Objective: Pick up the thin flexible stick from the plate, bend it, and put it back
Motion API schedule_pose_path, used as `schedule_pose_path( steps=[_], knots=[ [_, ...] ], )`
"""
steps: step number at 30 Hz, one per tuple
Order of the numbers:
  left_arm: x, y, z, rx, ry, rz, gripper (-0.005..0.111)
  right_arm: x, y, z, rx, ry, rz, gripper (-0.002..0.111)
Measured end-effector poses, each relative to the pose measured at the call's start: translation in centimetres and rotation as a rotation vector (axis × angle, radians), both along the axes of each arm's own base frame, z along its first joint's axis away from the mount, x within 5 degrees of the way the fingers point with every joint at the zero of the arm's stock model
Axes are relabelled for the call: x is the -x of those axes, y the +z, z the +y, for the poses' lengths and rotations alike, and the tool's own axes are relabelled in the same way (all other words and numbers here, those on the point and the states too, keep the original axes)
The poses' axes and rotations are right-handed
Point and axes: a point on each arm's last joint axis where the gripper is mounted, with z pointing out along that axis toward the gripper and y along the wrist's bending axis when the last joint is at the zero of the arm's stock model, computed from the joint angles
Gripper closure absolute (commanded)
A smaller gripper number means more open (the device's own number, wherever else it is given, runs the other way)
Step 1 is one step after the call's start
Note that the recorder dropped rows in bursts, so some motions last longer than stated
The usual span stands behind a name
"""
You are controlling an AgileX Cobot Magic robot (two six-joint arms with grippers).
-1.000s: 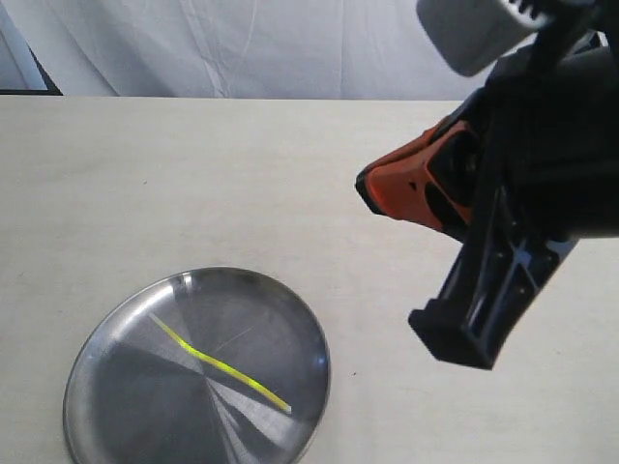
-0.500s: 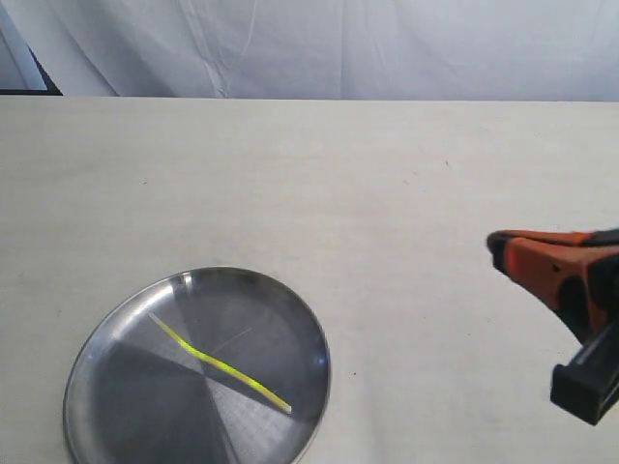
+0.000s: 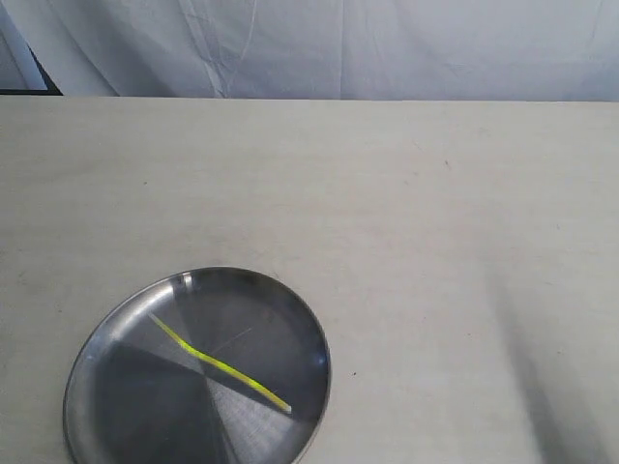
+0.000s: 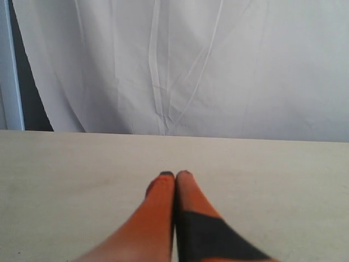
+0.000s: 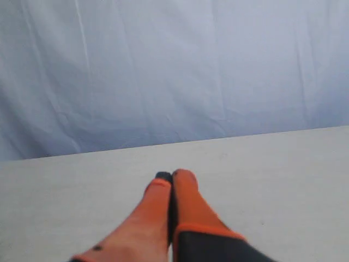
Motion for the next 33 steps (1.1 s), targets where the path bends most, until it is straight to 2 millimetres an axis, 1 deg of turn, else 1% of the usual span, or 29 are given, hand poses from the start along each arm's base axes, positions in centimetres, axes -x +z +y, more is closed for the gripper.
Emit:
schedule_pose_path(
  steps=[4, 33],
  knots=[
    [0.0, -0.01, 0.01, 0.0, 0.002, 0.001, 0.107, 0.04, 0.04, -0.23, 0.0, -0.041, -0.007, 0.109],
    [0.0, -0.01, 0.01, 0.0, 0.002, 0.001, 0.107, 0.06, 0.05, -0.27, -0.001, -0.047, -0.008, 0.109]
  ],
)
